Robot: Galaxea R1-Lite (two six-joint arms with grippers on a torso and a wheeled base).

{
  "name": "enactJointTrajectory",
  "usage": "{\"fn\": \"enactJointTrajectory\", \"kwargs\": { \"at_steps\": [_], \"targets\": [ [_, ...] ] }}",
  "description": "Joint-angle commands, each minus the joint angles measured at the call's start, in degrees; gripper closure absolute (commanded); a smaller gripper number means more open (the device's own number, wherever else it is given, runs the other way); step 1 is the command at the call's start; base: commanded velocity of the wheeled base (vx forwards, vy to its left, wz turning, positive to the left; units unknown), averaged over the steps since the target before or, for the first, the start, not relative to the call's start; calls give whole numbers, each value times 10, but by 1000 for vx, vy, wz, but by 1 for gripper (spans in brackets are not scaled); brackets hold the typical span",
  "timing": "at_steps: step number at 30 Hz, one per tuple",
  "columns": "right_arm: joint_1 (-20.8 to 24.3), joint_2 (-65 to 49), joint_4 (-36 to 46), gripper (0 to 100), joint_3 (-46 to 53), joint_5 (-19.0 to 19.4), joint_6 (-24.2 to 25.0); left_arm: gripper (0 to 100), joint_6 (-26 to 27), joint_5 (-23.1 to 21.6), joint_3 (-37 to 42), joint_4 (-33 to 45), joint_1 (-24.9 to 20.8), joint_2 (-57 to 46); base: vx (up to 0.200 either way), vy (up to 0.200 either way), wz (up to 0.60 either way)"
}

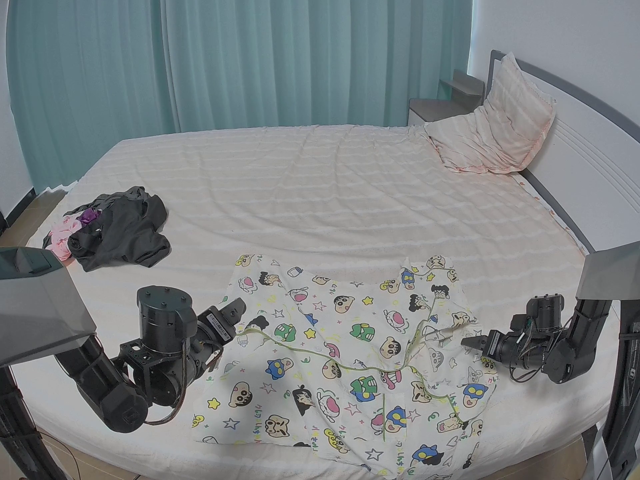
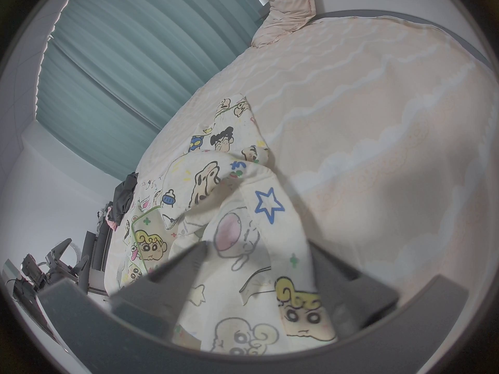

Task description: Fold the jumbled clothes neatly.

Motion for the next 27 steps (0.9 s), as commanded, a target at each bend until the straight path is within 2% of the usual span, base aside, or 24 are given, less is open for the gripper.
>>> {"fn": "enactJointTrajectory", "kwargs": {
  "at_steps": [1,10,15,27],
  "targets": [
    [-3,4,-1,100,4,4,3,0,0,0,0,0,0,1,0,0,0],
    [-35,0,-22,100,4,-6,-5,0,0,0,0,0,-1,1,0,0,0],
    [-76,-9,-35,100,9,-35,-17,0,0,0,1,0,-4,1,0,0,0],
    [-138,-10,-30,100,3,-38,-42,0,0,0,2,0,-4,1,0,0,0]
  ]
}}
